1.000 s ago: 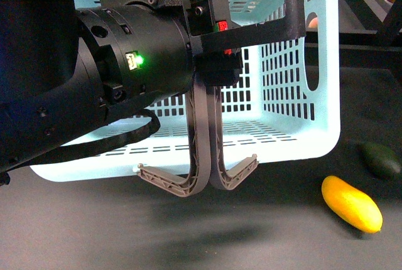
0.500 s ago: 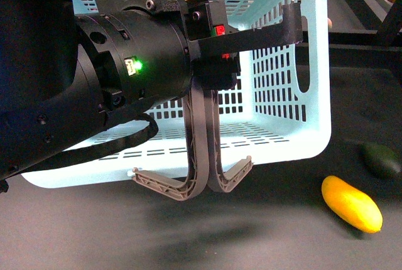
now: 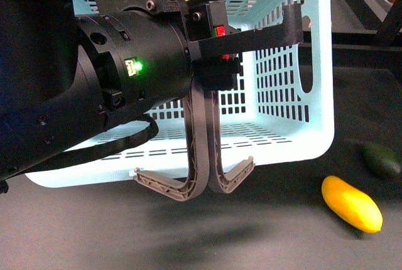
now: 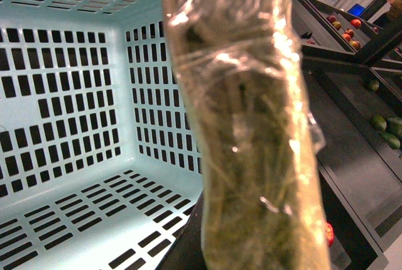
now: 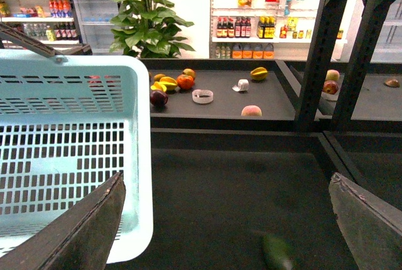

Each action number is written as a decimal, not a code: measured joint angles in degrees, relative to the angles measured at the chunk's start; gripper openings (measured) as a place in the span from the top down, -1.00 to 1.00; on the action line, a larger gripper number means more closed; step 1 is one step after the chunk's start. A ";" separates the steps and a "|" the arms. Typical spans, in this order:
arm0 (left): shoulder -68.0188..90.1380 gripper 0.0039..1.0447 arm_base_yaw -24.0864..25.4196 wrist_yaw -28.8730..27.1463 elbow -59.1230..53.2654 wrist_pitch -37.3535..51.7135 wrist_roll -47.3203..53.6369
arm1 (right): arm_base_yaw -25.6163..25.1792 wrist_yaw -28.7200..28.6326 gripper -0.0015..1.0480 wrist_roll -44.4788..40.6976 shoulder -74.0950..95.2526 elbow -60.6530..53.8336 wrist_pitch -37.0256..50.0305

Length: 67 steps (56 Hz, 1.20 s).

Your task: Pick mango with right arm and hold basket with left

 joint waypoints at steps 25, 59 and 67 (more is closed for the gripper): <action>-0.02 0.91 -0.02 0.00 -0.02 0.00 -0.13 | -12.13 -4.83 -0.84 -0.55 48.57 5.27 31.98; -0.02 0.91 0.02 0.07 -0.02 0.00 -0.17 | -16.22 -14.67 -0.84 -21.00 113.66 27.17 41.22; -0.02 0.91 0.02 -0.09 -0.02 0.00 -0.15 | -16.22 -15.02 -0.84 -24.13 121.81 30.75 39.74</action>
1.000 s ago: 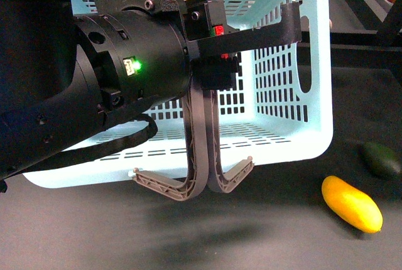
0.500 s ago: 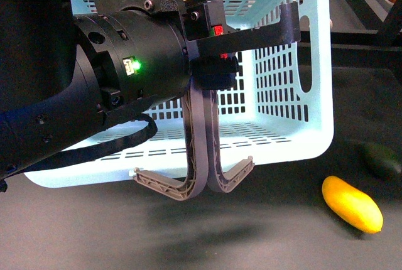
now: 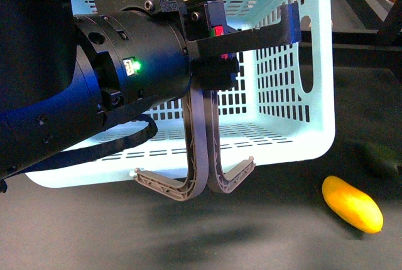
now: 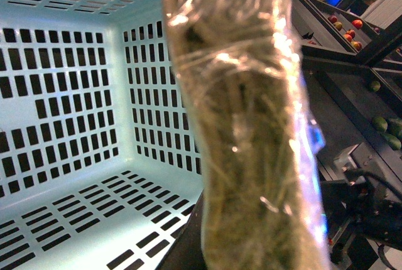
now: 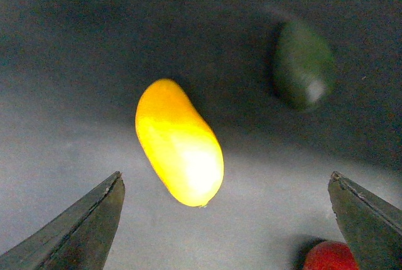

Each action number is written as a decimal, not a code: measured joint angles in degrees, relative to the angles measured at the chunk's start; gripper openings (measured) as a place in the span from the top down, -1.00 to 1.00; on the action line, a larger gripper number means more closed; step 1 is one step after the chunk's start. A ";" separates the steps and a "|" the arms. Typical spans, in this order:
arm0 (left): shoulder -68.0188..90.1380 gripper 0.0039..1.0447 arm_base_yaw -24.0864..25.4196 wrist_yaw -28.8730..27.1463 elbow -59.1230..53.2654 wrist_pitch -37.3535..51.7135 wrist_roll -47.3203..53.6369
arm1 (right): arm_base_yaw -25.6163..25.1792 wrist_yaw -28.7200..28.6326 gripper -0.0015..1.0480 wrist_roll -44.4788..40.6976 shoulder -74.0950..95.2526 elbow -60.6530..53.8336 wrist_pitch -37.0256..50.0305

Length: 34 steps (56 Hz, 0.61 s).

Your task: Pick mango with right arm and hold basket with left

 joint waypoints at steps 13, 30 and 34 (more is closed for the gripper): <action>0.00 0.91 0.00 0.07 0.00 0.00 -0.02 | 0.33 -0.37 -0.84 -2.73 10.43 5.77 -0.76; 0.00 0.91 0.00 0.11 0.00 0.00 -0.02 | 2.03 0.04 -0.84 -0.98 20.37 14.75 -1.03; 0.00 0.91 0.00 0.04 0.00 0.00 -0.02 | 2.73 0.55 -0.84 -0.50 22.60 17.14 -1.62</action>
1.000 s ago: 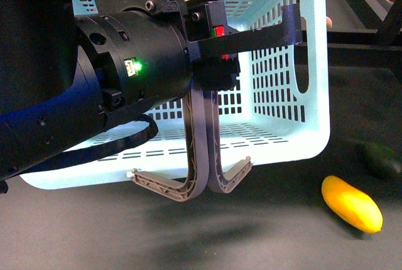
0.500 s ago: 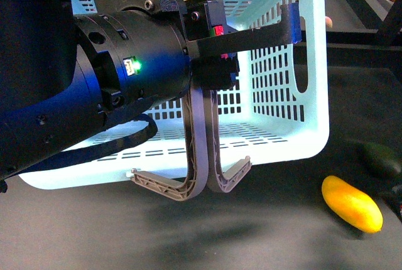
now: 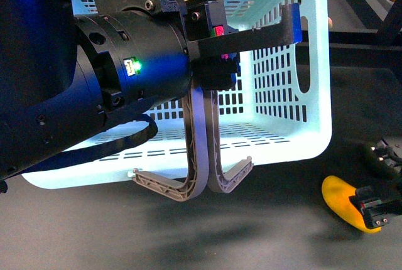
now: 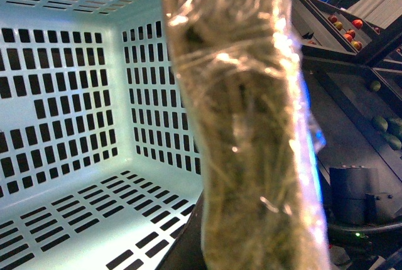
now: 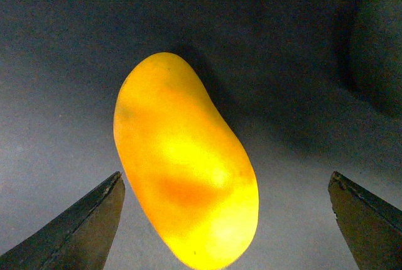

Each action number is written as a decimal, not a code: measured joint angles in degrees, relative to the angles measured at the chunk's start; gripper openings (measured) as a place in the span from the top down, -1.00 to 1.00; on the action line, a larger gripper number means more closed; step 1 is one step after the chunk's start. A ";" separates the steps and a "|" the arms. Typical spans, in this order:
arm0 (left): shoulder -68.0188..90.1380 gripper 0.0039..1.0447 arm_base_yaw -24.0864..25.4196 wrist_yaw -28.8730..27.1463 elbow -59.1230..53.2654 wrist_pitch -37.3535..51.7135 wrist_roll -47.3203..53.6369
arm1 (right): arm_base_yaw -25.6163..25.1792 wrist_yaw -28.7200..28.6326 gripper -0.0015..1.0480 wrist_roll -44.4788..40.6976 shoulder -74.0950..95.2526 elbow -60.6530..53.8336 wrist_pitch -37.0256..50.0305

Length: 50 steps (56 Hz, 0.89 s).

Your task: Pick mango with right arm and hold basket with left

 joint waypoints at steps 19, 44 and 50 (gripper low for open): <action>0.00 0.91 0.00 0.02 0.00 0.00 0.00 | 5.07 2.03 -0.84 0.85 9.99 10.93 -5.16; 0.00 0.91 0.00 0.00 0.00 0.00 0.02 | 5.60 2.84 -0.29 1.05 9.44 8.37 -2.54; 0.00 0.91 0.00 0.02 0.00 0.00 0.00 | 5.51 1.27 -0.28 2.08 6.62 5.07 -0.48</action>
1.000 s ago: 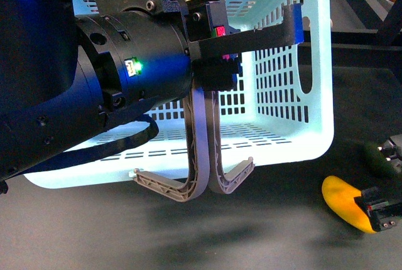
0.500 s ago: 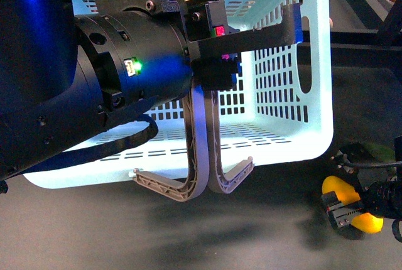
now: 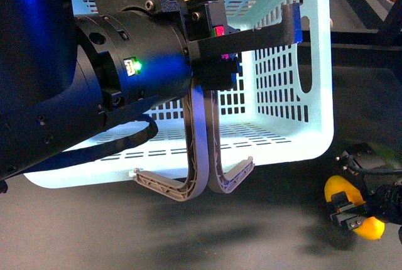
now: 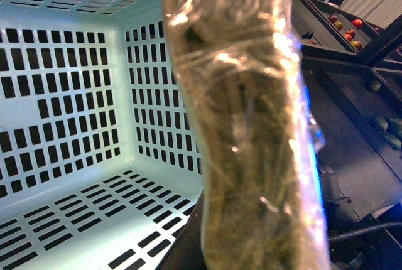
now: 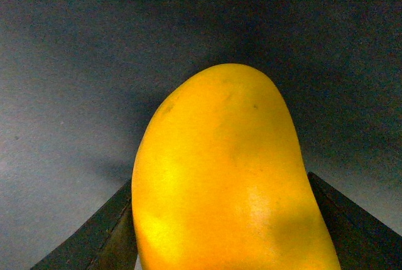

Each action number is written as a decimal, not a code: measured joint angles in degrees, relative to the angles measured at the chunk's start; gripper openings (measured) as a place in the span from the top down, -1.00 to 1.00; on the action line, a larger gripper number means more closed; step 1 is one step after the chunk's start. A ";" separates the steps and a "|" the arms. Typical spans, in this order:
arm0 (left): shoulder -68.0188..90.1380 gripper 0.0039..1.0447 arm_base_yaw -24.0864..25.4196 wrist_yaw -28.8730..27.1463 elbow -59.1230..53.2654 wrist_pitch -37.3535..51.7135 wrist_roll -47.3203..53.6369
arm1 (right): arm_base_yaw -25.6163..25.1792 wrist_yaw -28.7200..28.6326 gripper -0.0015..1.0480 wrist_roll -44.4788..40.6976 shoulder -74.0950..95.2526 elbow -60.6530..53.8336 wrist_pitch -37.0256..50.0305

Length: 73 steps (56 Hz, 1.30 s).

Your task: Pick mango with right arm and hold basket with left

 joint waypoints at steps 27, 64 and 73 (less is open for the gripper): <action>0.00 0.91 0.00 -0.02 0.00 0.00 0.00 | 0.07 -9.62 -0.27 5.53 -30.82 -21.59 7.61; 0.00 0.91 0.00 -0.04 0.00 0.00 0.02 | 15.58 -2.51 -0.27 17.94 -52.41 -21.22 7.37; 0.00 0.91 0.00 0.02 0.00 0.00 0.02 | 21.16 1.90 -0.27 21.59 -46.31 -14.97 7.67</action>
